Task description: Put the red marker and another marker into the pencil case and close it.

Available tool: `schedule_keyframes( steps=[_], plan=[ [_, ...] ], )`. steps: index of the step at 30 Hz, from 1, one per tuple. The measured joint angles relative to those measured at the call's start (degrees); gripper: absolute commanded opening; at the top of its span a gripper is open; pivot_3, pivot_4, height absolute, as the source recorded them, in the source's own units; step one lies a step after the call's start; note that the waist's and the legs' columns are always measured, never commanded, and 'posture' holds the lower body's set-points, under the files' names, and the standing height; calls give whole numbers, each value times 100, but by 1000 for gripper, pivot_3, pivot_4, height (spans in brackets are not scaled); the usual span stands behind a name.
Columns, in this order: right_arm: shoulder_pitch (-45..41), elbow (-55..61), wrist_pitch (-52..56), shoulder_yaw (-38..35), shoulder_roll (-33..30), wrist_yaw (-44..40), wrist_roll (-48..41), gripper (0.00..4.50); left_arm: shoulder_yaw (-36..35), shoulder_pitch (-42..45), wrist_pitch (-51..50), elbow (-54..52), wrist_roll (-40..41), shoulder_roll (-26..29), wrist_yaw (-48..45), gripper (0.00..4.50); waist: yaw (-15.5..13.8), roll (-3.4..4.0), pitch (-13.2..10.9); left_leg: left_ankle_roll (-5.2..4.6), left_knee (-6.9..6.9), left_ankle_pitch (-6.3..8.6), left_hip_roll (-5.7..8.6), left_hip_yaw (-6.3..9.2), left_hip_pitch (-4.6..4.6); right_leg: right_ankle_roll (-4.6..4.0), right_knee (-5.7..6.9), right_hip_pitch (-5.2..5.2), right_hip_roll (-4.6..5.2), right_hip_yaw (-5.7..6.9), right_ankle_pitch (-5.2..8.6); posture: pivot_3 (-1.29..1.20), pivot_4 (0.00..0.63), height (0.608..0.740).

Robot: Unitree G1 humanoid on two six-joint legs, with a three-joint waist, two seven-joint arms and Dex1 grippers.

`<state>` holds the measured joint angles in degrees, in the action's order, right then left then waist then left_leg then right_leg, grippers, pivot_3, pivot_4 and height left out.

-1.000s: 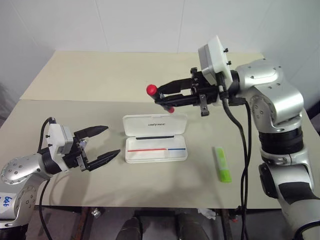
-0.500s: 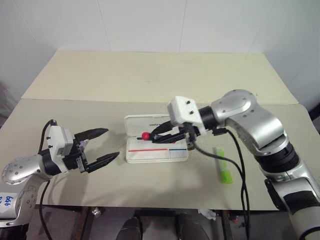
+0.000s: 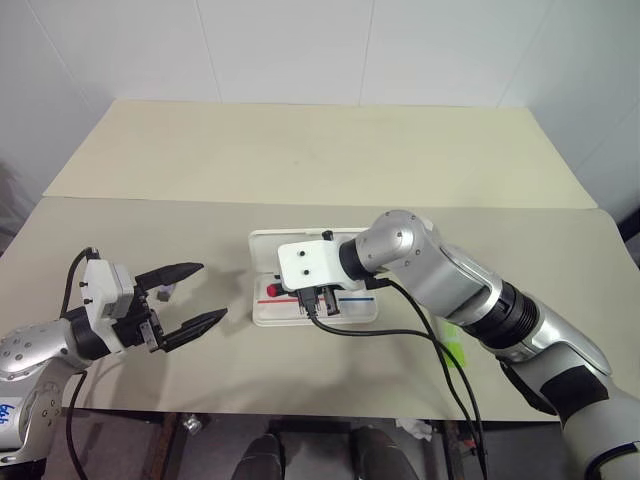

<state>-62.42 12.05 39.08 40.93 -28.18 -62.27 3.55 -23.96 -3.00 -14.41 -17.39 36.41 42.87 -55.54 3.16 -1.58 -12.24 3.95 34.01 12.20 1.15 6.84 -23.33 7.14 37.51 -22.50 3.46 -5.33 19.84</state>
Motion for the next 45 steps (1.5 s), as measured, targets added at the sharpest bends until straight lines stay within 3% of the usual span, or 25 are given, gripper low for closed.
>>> schedule_keyframes(
  steps=[21,32,45],
  plan=[
    [-394,-574,1772,419,797,84,491,560,-272,-255,18,-215,30,-3,46,4500,8,1,0,4,-12,2,0,5,0,-9,-4,-5,3,6,4,0,150,740],
    [-410,-548,1759,631,699,82,575,4397,-411,-263,26,-213,36,-3,-55,4500,14,1,0,5,-16,3,-1,6,-1,-11,-5,-5,2,7,5,0,150,740],
    [-130,464,1230,180,-708,-1164,-366,4458,-299,-113,30,-193,32,-3,-65,4500,9,1,-1,5,-17,3,-2,6,-2,-10,-11,-2,0,11,6,0,150,740]
  ],
)
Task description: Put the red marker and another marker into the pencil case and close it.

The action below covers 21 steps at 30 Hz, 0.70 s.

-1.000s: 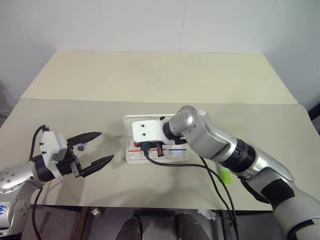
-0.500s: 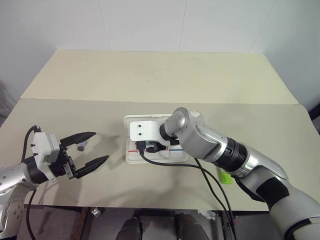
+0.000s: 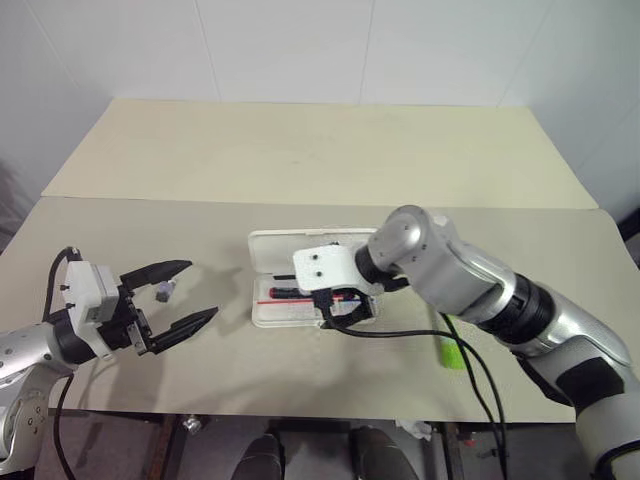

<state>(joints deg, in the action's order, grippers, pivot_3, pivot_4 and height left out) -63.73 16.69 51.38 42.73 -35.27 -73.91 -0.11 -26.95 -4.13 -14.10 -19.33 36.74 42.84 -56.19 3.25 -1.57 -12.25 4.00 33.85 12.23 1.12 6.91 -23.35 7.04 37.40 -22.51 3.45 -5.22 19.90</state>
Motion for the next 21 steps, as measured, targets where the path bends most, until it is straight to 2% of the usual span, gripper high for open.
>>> schedule_keyframes(
  steps=[3,8,11,17,19,21],
  plan=[
    [86,89,-379,-402,-400,-408,-366,4458,63,94,4,24,-5,-3,-2,4500,-14,0,0,0,1,0,1,0,-1,0,-3,3,-3,2,0,0,150,740],
    [490,-496,-1933,-914,-969,-853,-505,4458,154,216,45,186,-19,-13,-13,4500,-13,-2,0,-2,2,1,5,-3,1,1,-9,10,-7,3,0,0,150,740],
    [914,-1019,-3366,-1176,-1011,-1086,-557,4458,246,275,63,204,-25,-27,-13,4500,-9,-4,-1,-2,1,1,3,-5,0,3,-8,9,-14,2,0,0,150,740],
    [1012,-2256,-6202,-1372,-1270,-1491,-481,4458,281,314,111,217,-40,-32,-11,4500,-3,-3,-2,-2,8,1,2,-7,3,4,-5,14,-15,0,0,0,150,740],
    [1001,-2700,-6726,-1374,-1252,-1505,-375,4458,281,314,115,219,-43,-42,-7,4500,-2,-3,-2,-2,11,1,2,-7,4,4,0,13,-15,0,0,0,150,740],
    [933,-2994,-6756,-1374,-1148,-1507,-315,4458,282,314,119,219,-46,-59,8,4500,9,-2,-2,-2,11,1,-1,-6,5,4,4,11,-18,-3,0,0,150,740]
  ],
)
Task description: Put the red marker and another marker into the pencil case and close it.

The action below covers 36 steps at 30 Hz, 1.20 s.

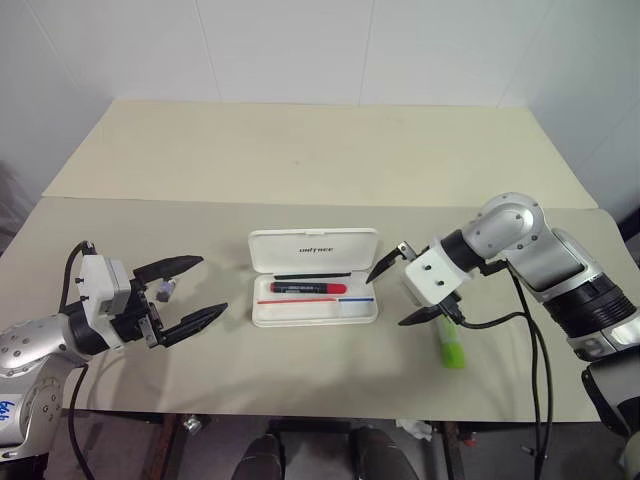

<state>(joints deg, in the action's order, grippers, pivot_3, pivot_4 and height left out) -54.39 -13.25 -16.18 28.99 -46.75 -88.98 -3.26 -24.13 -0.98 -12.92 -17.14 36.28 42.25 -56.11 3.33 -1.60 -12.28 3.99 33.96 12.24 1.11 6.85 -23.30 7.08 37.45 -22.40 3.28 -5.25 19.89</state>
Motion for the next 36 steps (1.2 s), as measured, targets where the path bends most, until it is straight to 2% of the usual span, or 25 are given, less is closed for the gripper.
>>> schedule_keyframes(
  steps=[4,7,12,14,18,23,28,36],
  plan=[
    [-108,-147,160,-34,135,4,-38,4458,1,-9,2,-2,-3,-65,19,4500,-19,1,0,1,0,0,-5,4,-1,-1,0,-2,2,3,1,0,150,740],
    [-107,-157,248,-34,-9,4,-66,4458,1,-52,2,-4,-7,-66,27,4500,-31,2,-1,0,0,0,-1,3,-2,-1,-3,0,7,2,1,0,150,740],
    [-131,-234,1682,-140,-67,115,88,4458,0,-91,2,-8,-18,-95,52,4500,-47,2,-1,-1,4,0,5,4,-2,-1,-2,1,10,2,0,0,150,740],
    [-19,142,2383,-389,-101,134,-114,4458,5,-94,10,-9,-23,-101,54,4500,-60,3,-2,-1,0,0,2,6,-3,-3,-2,-1,10,3,1,0,150,740],
    [468,1120,3771,-889,-224,367,-530,4458,71,-45,90,4,-43,-147,38,4500,-88,3,-2,3,-1,4,-1,5,-4,-4,-6,-2,9,3,2,0,150,740],
    [1133,1886,5157,-1366,-224,1081,-853,4458,288,119,150,151,-56,-212,-34,4500,-157,3,-2,2,9,3,4,3,-4,-3,-2,1,2,2,2,0,150,740],
    [1939,2257,5788,-1996,-227,1870,-1039,4458,458,382,225,464,-93,-221,-120,4500,-187,2,-1,-1,13,4,8,2,-6,-2,-4,5,3,3,1,0,150,740],
    [2683,2353,6010,-2638,-401,2332,-1322,4458,615,534,314,639,-103,-221,-238,4500,-166,2,-1,-4,12,4,4,-2,-6,0,-2,2,-3,0,0,0,150,740]
  ],
)
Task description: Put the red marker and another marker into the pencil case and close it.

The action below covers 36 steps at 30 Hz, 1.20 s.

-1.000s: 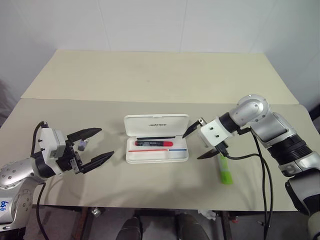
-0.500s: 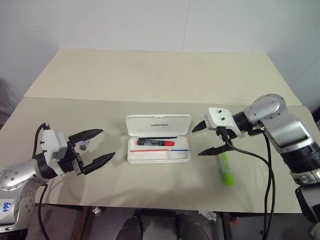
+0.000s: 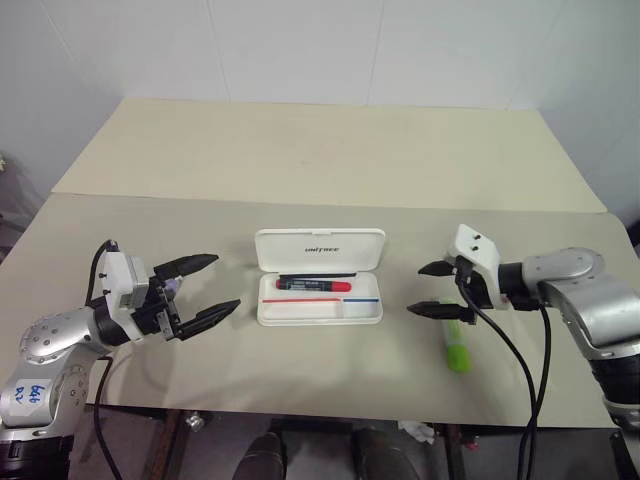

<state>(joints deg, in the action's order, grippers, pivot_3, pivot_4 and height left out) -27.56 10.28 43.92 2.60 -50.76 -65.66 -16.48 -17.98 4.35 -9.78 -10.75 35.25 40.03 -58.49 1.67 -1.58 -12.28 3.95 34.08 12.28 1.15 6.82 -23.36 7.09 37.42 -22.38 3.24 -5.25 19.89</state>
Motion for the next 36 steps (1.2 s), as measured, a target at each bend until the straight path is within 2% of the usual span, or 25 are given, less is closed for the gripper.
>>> schedule_keyframes(
  steps=[12,15,22,36],
  plan=[
    [1399,471,78,-851,-431,9,-648,4458,91,46,39,43,-26,-35,-43,4500,-12,-1,1,-1,7,-1,3,-1,2,4,-1,9,2,0,-2,0,150,740],
    [1807,549,-110,-1047,-335,199,-678,4458,110,79,48,54,-36,-56,-48,4500,-5,-1,0,-2,10,-1,2,-1,5,6,0,13,-1,-1,-3,0,150,740],
    [1987,559,-257,-1256,-44,836,-699,4458,139,177,51,95,-65,-76,-91,4500,-6,-2,1,-3,16,-4,2,-1,11,11,-1,24,-4,-4,-7,0,150,740],
    [2480,1200,184,-1084,100,1621,-711,4458,163,214,52,221,-84,-79,-114,4500,-8,-5,3,-4,17,-3,2,2,13,11,-2,28,-3,-2,-7,0,150,740]
  ],
)
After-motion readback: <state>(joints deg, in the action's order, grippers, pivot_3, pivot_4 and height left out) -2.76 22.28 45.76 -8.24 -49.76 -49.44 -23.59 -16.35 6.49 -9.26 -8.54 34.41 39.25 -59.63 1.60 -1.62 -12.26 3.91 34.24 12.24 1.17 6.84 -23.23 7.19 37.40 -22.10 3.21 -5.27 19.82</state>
